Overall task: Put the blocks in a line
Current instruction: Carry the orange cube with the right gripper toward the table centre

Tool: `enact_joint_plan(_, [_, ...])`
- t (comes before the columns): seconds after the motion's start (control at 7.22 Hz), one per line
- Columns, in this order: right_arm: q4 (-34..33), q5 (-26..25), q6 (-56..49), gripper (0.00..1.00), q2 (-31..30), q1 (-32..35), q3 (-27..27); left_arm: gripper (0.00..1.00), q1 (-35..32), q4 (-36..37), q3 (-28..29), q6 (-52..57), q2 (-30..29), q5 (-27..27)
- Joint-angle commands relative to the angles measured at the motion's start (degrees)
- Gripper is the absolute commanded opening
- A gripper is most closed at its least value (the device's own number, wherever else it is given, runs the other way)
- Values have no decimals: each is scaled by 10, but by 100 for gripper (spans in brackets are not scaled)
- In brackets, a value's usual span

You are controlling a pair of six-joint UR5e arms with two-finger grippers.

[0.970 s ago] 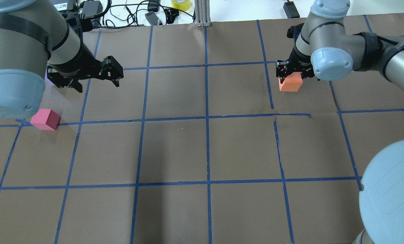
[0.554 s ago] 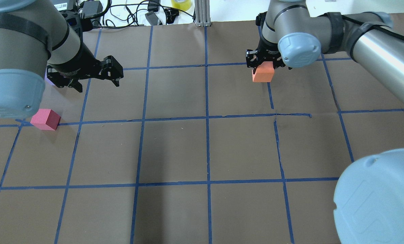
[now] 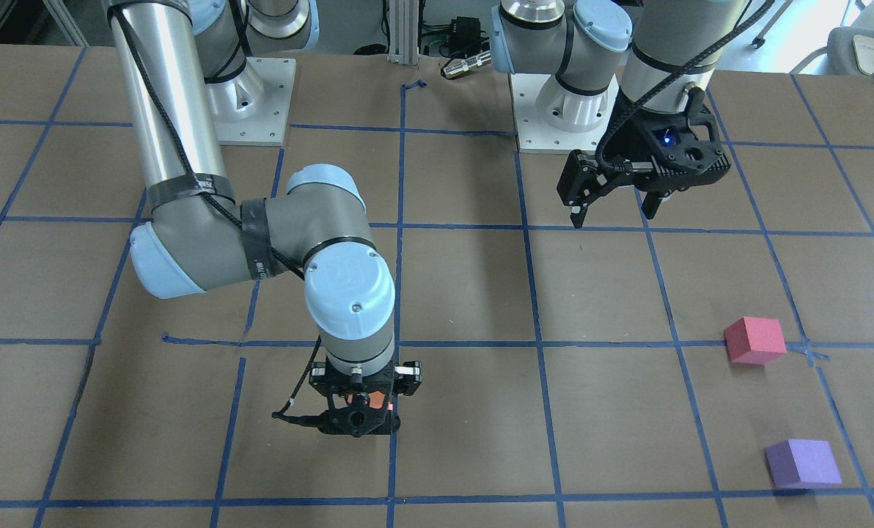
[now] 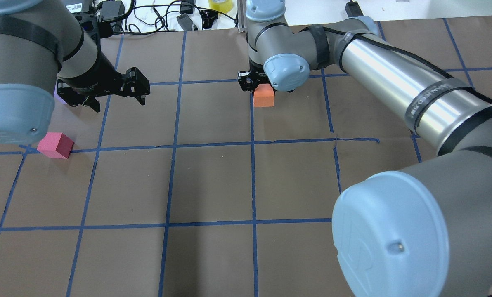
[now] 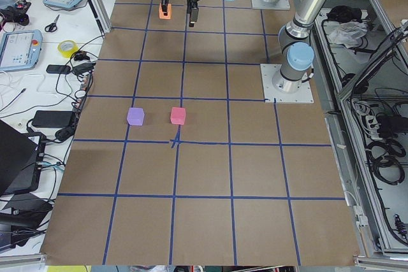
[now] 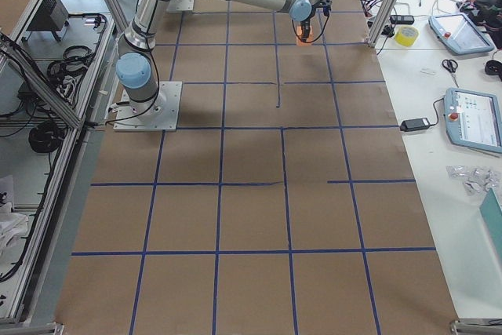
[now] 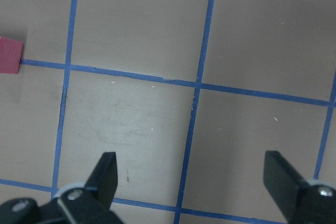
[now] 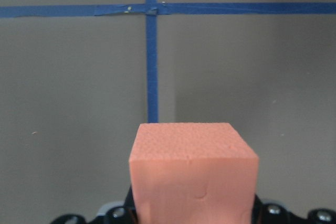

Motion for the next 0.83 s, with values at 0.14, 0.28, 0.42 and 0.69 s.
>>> enact_joint_plan(0.14, [0,3,36,0,51,44,-35,100,0,1,1,0,0,0])
enact_joint_plan(0.28, [-1,7,43,0,58,47,-35,100,0,1,3,3,1,0])
enact_joint_plan(0.42, [-4,7,51,11,64,52,-36,100,0,1,2,3,2,0])
enact_joint_plan(0.69, [-18,7,47,99,65,54,-37,100,1,3,1,3,1,0])
